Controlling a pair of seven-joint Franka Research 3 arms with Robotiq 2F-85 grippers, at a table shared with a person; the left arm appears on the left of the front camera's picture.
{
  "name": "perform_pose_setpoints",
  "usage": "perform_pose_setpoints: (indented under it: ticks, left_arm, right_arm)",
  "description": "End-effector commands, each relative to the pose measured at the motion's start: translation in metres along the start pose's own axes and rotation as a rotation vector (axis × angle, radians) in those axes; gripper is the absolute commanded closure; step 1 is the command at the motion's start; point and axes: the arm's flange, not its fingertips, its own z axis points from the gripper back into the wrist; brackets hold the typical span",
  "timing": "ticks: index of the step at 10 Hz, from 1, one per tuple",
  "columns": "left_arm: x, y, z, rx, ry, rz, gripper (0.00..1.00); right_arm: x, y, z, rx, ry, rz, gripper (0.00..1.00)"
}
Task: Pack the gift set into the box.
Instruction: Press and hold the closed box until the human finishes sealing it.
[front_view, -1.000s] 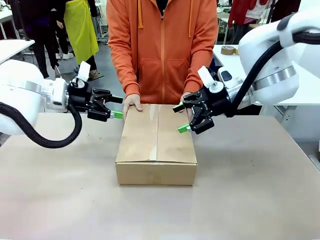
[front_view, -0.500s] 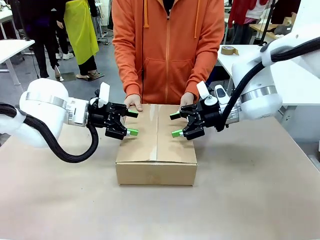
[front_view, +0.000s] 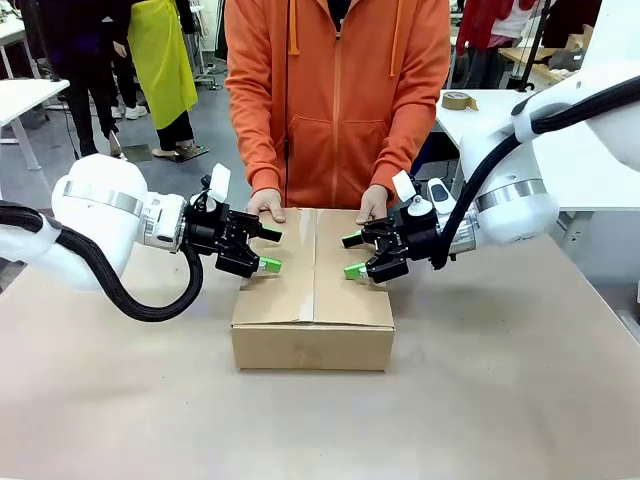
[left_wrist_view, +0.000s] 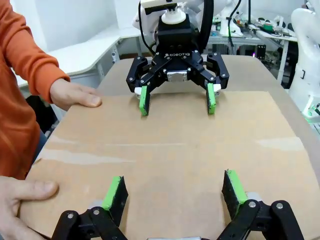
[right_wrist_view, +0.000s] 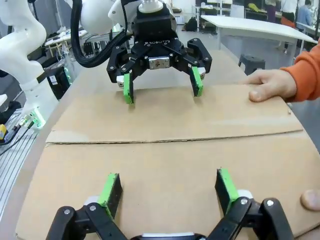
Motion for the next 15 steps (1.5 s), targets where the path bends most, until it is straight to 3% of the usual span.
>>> perform_pose_setpoints:
  ticks: [1, 4, 5, 6, 15]
  left_arm:
    - [-0.0028, 0.0052, -0.0045, -0.008, 0.061, 0.02, 0.0]
    - [-0.0109, 0.0065, -0.0041, -0.003, 0.095, 0.033, 0.0]
    - [-0.0094, 0.0059, -0.0025, -0.017, 0.081, 0.073, 0.0]
    - [-0.0059, 0.003, 0.0002, 0.0, 0.05, 0.012, 0.0]
    - [-0.0059, 0.003, 0.0002, 0.0, 0.05, 0.012, 0.0]
  right_arm:
    - [0.0005, -0.0031, -0.0023, 0.03, 0.053, -0.033, 0.0]
    - [-0.0056, -0.0055, -0.009, 0.041, 0.094, -0.072, 0.0]
    - [0.0014, -0.0004, -0.001, 0.015, 0.025, -0.02, 0.0]
    - [0.0014, -0.0004, -0.001, 0.015, 0.025, -0.02, 0.0]
    - [0.0014, -0.0004, -0.001, 0.015, 0.025, -0.02, 0.0]
